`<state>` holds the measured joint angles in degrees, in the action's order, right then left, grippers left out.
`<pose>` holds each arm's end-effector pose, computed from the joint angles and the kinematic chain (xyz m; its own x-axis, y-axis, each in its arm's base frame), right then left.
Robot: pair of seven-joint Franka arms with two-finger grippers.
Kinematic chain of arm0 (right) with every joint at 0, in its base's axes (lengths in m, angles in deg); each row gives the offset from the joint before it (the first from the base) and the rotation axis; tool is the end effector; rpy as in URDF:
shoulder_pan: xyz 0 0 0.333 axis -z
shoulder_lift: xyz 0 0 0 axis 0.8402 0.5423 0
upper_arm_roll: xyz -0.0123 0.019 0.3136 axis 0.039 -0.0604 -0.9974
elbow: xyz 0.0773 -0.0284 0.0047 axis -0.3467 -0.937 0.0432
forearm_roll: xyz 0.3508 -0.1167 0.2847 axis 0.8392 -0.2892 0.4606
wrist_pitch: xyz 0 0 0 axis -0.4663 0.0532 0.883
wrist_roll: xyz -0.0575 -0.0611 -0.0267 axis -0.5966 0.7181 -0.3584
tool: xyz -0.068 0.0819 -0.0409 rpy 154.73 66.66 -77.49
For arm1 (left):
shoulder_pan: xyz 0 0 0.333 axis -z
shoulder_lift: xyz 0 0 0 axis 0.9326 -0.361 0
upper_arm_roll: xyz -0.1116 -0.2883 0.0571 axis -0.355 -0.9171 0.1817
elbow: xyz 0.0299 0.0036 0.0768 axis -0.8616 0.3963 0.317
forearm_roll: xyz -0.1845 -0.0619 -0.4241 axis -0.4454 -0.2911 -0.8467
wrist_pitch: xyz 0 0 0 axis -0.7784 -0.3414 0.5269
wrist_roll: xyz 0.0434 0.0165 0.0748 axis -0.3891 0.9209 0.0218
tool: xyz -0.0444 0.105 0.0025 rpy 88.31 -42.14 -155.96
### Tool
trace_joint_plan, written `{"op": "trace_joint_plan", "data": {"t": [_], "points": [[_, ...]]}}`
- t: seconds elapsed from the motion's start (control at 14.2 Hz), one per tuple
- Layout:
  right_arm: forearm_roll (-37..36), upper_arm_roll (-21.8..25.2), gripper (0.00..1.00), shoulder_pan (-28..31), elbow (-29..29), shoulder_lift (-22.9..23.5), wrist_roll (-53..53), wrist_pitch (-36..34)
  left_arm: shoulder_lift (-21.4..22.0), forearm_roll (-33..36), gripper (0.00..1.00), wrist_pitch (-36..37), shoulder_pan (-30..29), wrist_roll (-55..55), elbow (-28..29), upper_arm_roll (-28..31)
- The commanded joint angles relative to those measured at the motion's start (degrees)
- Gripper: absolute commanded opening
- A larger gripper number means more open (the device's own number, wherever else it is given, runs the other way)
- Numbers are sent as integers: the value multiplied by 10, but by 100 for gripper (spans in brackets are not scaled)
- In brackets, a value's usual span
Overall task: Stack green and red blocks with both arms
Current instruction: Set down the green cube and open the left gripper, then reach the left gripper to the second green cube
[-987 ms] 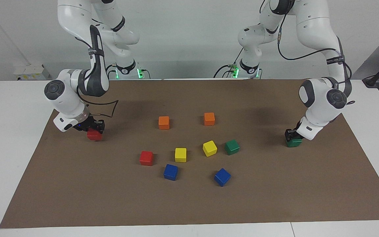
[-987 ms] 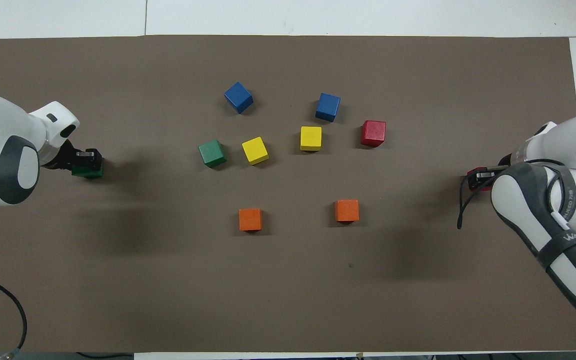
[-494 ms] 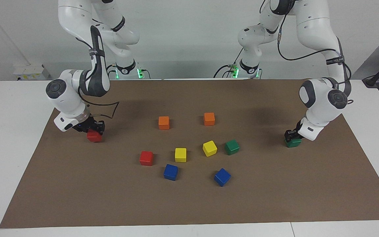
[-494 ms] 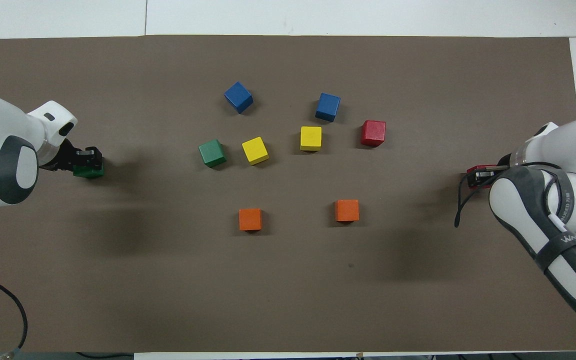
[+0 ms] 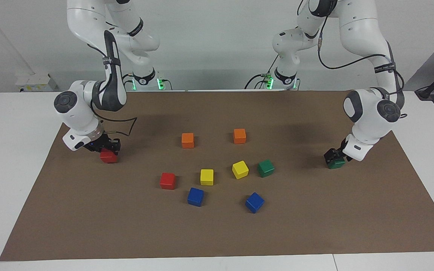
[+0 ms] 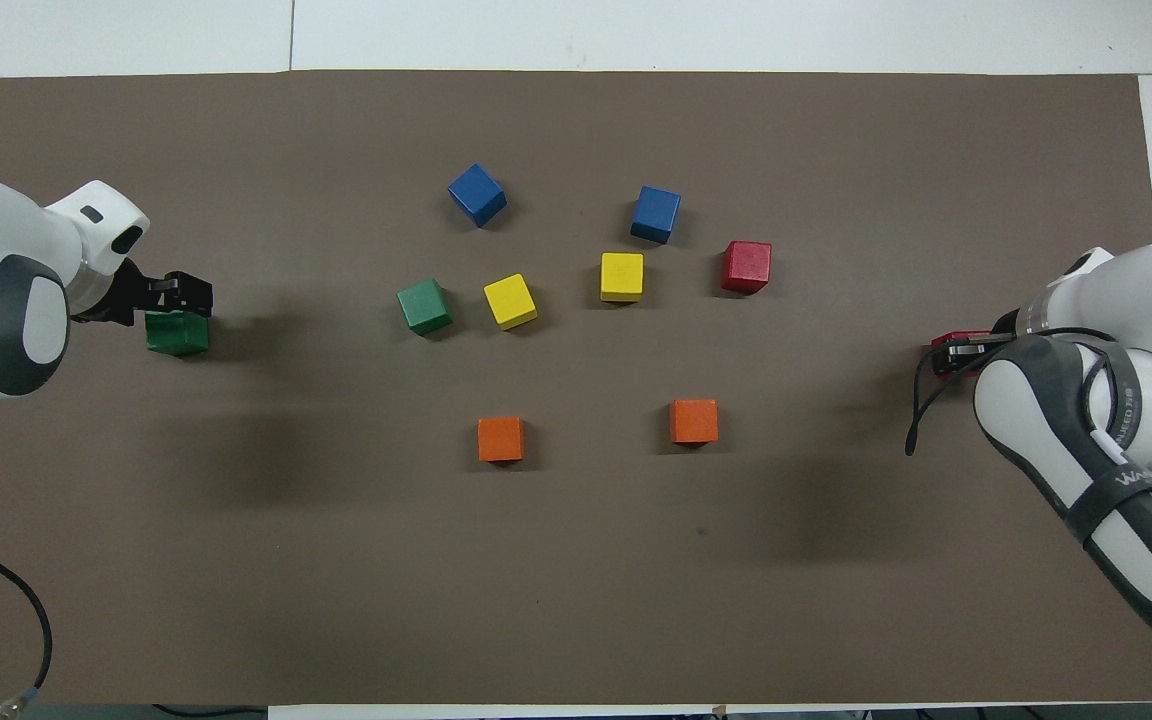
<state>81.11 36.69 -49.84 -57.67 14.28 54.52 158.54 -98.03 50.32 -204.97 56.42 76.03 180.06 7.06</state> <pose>0.6005 -0.0747 0.2502 0.9971 -0.0139 -0.0746 -0.0143 -0.9999 -0.0054 0.6863 0.0175 0.3004 0.9985 0.0375 -0.0410 0.0371 -0.9993 -0.0095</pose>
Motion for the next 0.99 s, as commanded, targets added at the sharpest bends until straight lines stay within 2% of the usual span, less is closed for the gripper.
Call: {"op": "trace_joint_plan", "data": {"t": [0.0, 0.28, 0.63, 0.71, 0.78, 0.85, 0.92], "points": [[0, -5, 0, 9, -9, 2, -12, 21, 4, -6, 100, 64, 52, -79, -50, 2], [-1, -5, 0, 9, -9, 13, -13, 36, 3, -16, 100, 58, 134, -238, -52, 2], [-1, -5, 0, 9, -9, 13, -10, 36, -11, -44, 100, 20, 217, -370, -64, 2], [-1, -5, 46, 9, -9, 14, -8, 36, -28, -44, 100, 27, 237, -372, -83, 5], [-1, -5, 86, 9, -9, 13, -7, 35, -43, -43, 100, 28, 248, -387, -103, 6], [-1, -5, 100, 9, -9, 13, -6, 35, -60, -40, 100, 27, 253, -397, -117, 6], [-1, -5, 100, 9, -8, 13, -5, 34, -62, -36, 100, 22, 253, -397, -118, 5]]}}
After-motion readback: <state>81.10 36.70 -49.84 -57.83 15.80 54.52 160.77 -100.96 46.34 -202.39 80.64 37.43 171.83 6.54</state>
